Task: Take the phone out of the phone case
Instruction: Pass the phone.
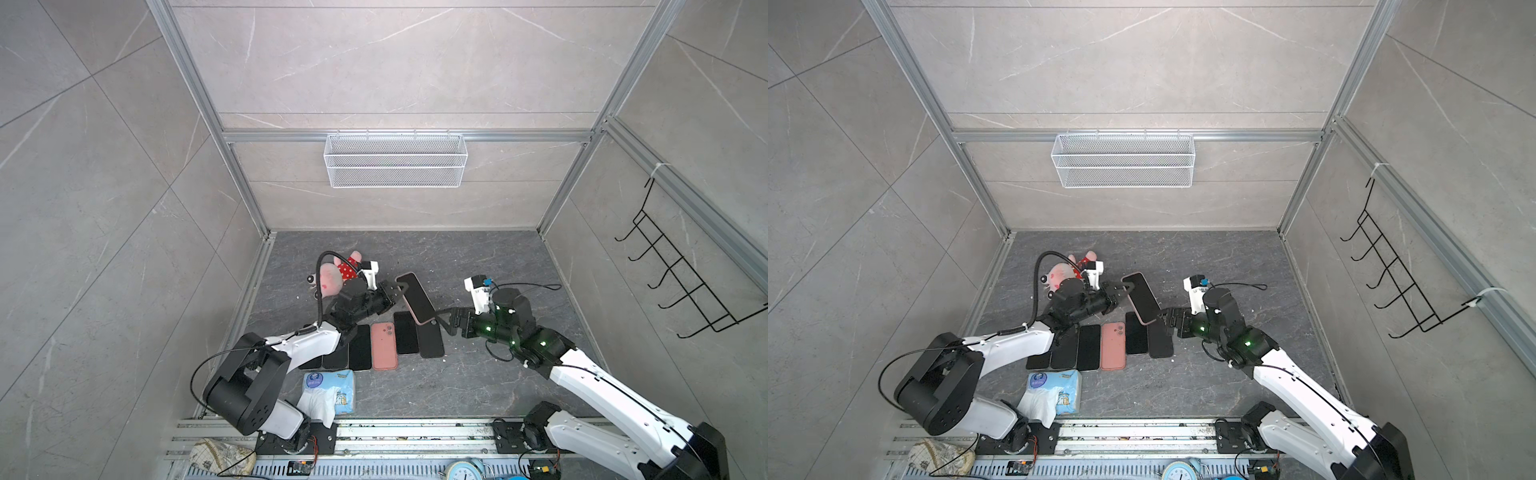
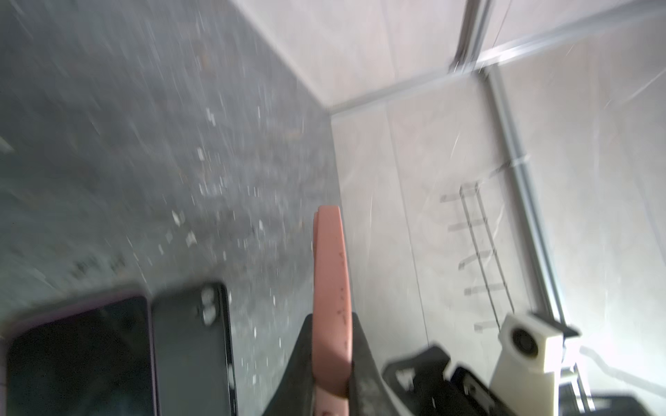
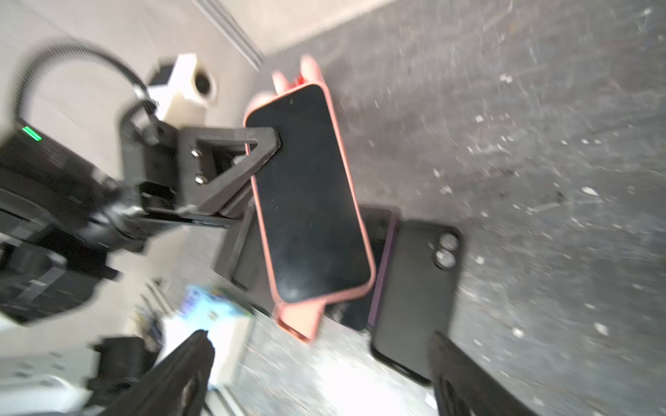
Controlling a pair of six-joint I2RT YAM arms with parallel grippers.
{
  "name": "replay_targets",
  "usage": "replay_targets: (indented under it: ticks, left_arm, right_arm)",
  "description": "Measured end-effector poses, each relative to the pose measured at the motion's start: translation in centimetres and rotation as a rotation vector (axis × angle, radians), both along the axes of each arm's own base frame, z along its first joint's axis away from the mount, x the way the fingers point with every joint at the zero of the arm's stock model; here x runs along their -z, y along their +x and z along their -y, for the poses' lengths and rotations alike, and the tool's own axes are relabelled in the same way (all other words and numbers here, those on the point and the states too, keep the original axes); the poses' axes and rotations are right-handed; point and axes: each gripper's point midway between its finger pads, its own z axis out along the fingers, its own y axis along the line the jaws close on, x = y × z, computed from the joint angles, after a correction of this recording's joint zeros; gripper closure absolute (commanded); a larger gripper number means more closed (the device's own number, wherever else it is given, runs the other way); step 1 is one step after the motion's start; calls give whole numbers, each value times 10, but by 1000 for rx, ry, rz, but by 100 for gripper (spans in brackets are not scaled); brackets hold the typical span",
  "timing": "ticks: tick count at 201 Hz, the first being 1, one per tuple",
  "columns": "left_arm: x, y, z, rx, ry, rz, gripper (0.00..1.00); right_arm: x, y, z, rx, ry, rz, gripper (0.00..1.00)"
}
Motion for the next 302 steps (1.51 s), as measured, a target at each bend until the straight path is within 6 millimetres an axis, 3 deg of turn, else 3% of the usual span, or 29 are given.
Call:
replay_targets:
  ticks: [14, 66, 111, 174, 240, 302]
  left_arm:
    - [-13, 4, -9, -58, -35, 40, 100]
    - [-48, 10, -23, -164, -173, 104, 100]
    - [-60, 11, -30, -199, -280, 112, 100]
    - [-56, 12, -24, -191, -337, 78, 100]
    - [-60, 9, -26, -188, -369, 86, 100]
    - [-62, 9, -28, -194, -401, 75, 100]
  right_arm:
    - [-7, 5, -5, 23, 85, 0, 15]
    - [-1, 11, -25, 35, 312, -70, 29]
    - [-9, 14, -51, -15, 432, -74, 41]
    - [-13, 20, -70, -53, 504, -70, 55]
    - [-19, 25, -75, -57, 540, -60, 69]
    - [-29, 25, -80, -84, 596, -58, 94]
